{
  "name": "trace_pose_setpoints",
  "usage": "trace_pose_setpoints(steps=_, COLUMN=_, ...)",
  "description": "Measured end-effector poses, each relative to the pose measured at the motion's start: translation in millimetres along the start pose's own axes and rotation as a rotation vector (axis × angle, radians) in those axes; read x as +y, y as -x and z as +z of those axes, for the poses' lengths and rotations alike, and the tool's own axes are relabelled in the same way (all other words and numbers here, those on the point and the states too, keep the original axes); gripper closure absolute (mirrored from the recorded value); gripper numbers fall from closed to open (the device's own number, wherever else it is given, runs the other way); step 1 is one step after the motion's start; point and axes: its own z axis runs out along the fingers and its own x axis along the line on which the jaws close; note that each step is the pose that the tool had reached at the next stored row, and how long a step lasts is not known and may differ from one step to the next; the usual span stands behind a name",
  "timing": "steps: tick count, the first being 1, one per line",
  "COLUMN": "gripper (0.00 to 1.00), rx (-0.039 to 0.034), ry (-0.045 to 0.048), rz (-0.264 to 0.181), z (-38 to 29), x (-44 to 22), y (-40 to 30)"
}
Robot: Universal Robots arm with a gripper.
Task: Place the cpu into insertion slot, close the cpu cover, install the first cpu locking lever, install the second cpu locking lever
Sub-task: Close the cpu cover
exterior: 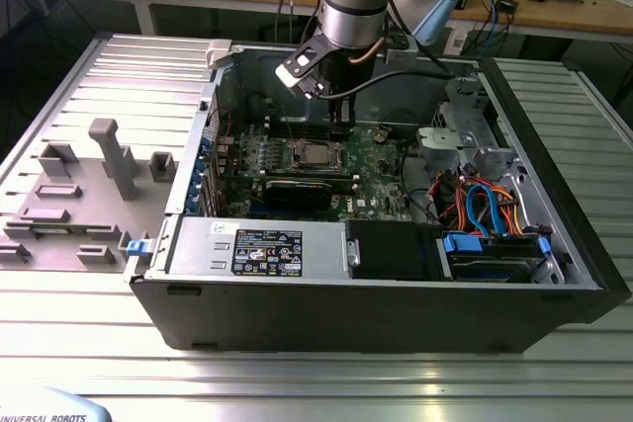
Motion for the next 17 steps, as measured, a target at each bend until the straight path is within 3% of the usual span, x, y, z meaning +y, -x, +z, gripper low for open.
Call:
trace_pose_setpoints(steps=9, gripper=0.89, rx=0.0000, ry=0.0000, rz=0.000, z=0.0, x=-0.5, y=0.0)
trace_pose_setpoints(steps=17, gripper=0.89, rx=0.0001, ry=0.0001, rz=0.000, z=1.4, x=-19.6, y=-0.4)
